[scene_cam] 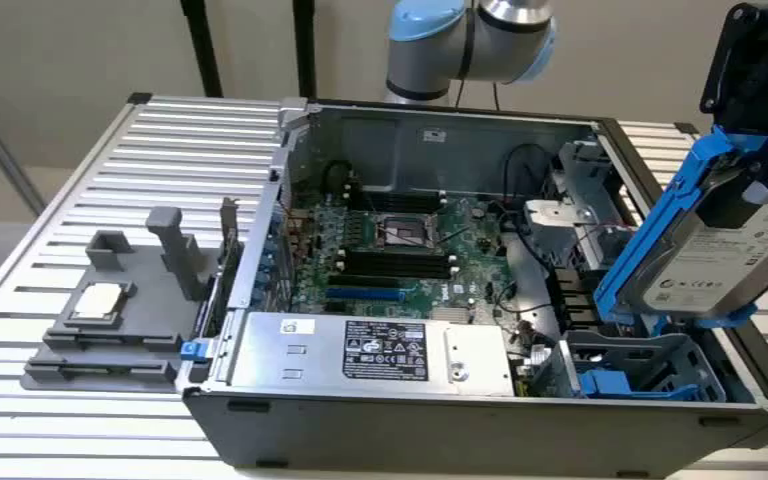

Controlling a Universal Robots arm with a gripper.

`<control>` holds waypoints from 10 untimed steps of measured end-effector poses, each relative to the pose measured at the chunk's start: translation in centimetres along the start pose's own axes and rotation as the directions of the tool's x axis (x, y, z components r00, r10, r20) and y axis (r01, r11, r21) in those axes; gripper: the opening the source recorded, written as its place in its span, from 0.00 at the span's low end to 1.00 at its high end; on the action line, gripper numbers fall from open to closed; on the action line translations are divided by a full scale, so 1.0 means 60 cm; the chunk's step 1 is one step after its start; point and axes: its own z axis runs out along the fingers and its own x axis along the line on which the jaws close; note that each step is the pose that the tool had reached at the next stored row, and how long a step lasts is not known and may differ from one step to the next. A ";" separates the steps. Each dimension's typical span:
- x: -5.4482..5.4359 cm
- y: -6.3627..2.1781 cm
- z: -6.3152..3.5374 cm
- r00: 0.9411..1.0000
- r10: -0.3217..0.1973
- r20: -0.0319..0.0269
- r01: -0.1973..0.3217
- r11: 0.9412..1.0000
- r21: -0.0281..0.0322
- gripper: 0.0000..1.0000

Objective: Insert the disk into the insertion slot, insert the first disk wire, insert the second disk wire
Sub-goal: 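Insert the disk into the insertion slot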

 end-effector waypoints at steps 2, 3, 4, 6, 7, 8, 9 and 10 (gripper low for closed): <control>0.000 0.000 0.000 1.000 0.000 0.000 0.000 1.000 0.000 0.32; 0.000 0.000 0.000 1.000 0.000 0.000 0.000 1.000 0.000 0.32; 0.000 0.000 0.000 1.000 0.000 0.000 0.000 1.000 0.000 0.32; 0.000 0.000 0.000 1.000 0.000 0.000 0.000 1.000 0.000 0.32; 0.000 0.000 0.000 1.000 0.000 0.000 0.000 1.000 0.000 0.32; 0.000 0.000 0.000 1.000 0.000 0.000 0.000 1.000 0.000 0.32; 0.000 0.000 0.000 1.000 0.000 0.000 0.000 1.000 0.000 0.32; 0.000 0.000 0.000 1.000 0.000 0.000 0.000 1.000 0.000 0.32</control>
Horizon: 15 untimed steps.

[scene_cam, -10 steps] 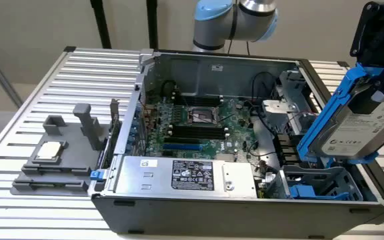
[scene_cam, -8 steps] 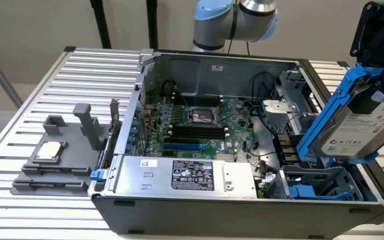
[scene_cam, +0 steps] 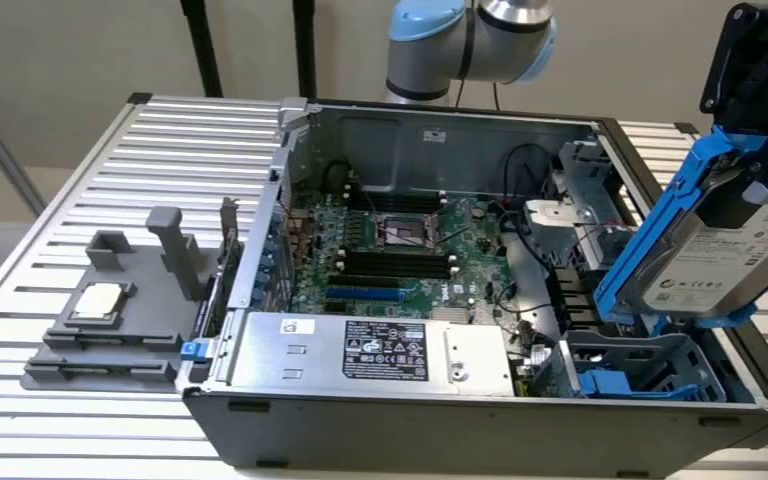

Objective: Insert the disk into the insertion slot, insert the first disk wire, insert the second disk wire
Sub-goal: 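Insert the disk into the insertion slot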

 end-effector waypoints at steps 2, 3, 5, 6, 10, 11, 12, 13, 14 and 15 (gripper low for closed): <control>0.000 0.000 0.000 1.000 0.000 0.000 0.000 1.000 0.000 0.32; 0.000 0.000 0.000 1.000 0.000 0.000 0.000 1.000 0.000 0.32; 0.004 0.000 0.000 1.000 0.000 0.002 0.000 1.000 -0.001 0.32; 0.008 0.000 0.000 1.000 0.000 0.004 0.000 1.000 -0.003 0.32; 0.026 0.000 0.001 1.000 -0.001 0.017 0.001 1.000 -0.008 0.32; 0.029 -0.001 0.001 1.000 -0.001 0.020 0.001 1.000 -0.008 0.32; 0.031 0.000 0.002 1.000 -0.001 0.024 0.001 1.000 -0.008 0.32; 0.033 0.000 0.003 1.000 -0.001 0.027 0.002 1.000 -0.008 0.32; 0.035 0.001 0.004 1.000 -0.002 0.030 0.002 1.000 -0.008 0.32; 0.036 0.003 0.006 0.999 -0.004 0.032 0.004 1.000 -0.008 0.32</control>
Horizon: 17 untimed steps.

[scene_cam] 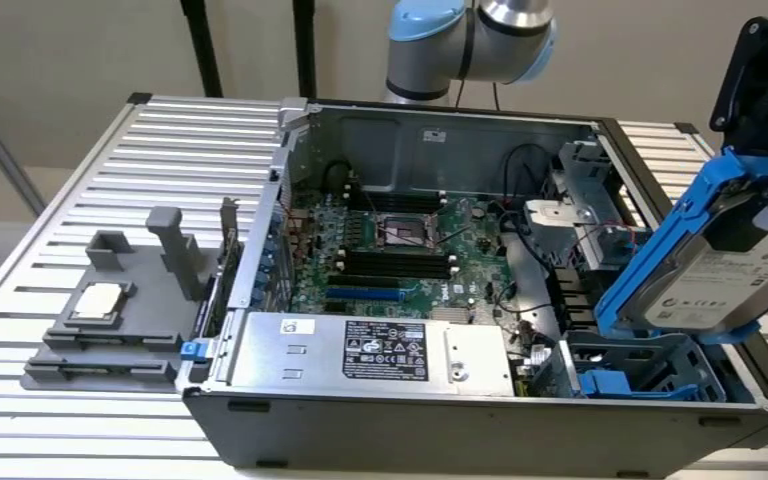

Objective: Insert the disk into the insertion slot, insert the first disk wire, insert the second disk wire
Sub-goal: 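Insert the disk into the insertion slot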

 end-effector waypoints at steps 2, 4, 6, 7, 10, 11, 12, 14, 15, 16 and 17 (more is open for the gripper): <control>0.003 0.004 0.004 1.000 -0.005 0.003 0.005 1.000 0.000 0.32; 0.004 0.005 0.008 1.000 -0.010 0.005 0.010 1.000 0.000 0.32; 0.005 0.005 0.013 1.000 -0.015 0.007 0.015 1.000 0.000 0.32; 0.006 0.004 0.016 1.000 -0.018 0.007 0.018 1.000 0.000 0.32; 0.009 0.004 0.026 1.000 -0.028 0.008 0.028 1.000 -0.001 0.32; 0.009 0.004 0.028 1.000 -0.030 0.008 0.030 1.000 -0.001 0.32; 0.010 0.004 0.031 0.999 -0.033 0.009 0.033 0.999 -0.001 0.32; 0.011 0.004 0.036 0.999 -0.037 0.010 0.037 0.999 -0.001 0.32; 0.011 0.004 0.039 0.999 -0.039 0.010 0.039 0.999 -0.001 0.32; 0.012 0.004 0.042 0.999 -0.041 0.011 0.041 0.999 -0.001 0.32; 0.012 0.004 0.044 0.999 -0.042 0.013 0.042 0.999 -0.001 0.32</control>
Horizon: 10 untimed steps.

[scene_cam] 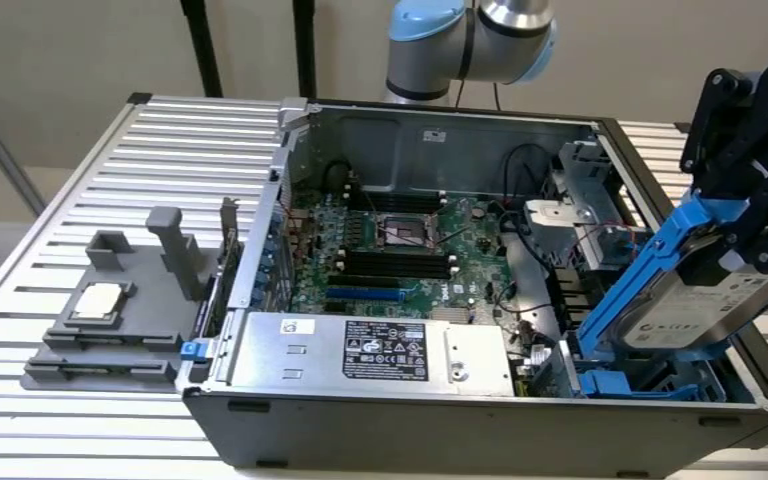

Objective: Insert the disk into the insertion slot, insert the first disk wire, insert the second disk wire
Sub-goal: 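Insert the disk into the insertion slot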

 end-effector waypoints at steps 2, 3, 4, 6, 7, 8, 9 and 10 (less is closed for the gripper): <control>0.000 0.000 0.005 1.000 -0.001 0.002 0.001 1.000 0.000 0.32; 0.001 0.000 0.007 1.000 -0.001 0.003 0.001 1.000 0.000 0.32; 0.001 -0.001 0.009 1.000 -0.001 0.005 0.001 1.000 0.000 0.32; 0.001 -0.001 0.012 1.000 -0.001 0.007 0.001 1.000 0.000 0.32; 0.001 -0.001 0.013 1.000 -0.001 0.008 0.001 1.000 0.000 0.32; 0.001 -0.001 0.014 1.000 -0.001 0.009 0.001 1.000 0.000 0.32; 0.001 -0.001 0.015 1.000 -0.001 0.009 0.001 1.000 0.000 0.32; 0.001 -0.002 0.016 1.000 -0.002 0.010 0.002 1.000 0.000 0.32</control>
